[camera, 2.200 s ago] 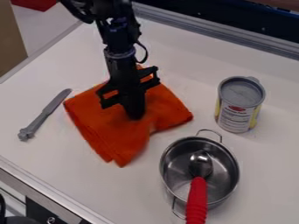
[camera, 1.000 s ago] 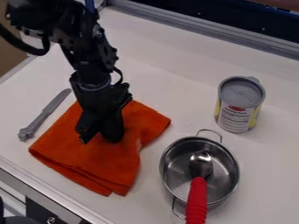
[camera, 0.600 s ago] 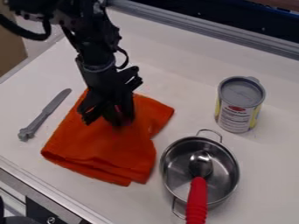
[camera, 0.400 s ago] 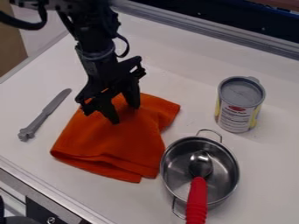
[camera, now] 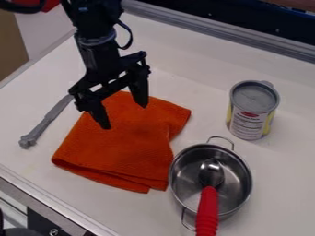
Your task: Move the red cloth to the bottom of the table near silver pot
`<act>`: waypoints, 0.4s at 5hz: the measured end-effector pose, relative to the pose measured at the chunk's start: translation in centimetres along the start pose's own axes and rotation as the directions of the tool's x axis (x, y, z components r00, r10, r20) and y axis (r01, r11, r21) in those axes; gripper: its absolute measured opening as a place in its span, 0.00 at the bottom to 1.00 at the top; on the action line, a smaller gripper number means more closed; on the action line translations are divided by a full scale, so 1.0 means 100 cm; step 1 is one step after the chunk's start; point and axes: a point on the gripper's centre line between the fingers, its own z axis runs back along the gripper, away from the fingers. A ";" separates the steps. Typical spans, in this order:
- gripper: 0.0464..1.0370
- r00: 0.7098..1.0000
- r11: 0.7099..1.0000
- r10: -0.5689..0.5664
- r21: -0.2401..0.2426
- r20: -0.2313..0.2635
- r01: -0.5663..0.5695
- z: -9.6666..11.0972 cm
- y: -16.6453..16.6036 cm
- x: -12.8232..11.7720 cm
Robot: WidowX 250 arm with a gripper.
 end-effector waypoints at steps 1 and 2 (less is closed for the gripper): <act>0.96 1.000 1.000 -0.009 0.010 0.010 0.008 0.014 0.007 0.003; 0.96 0.980 0.988 -0.150 -0.005 0.128 0.152 0.017 -0.007 0.006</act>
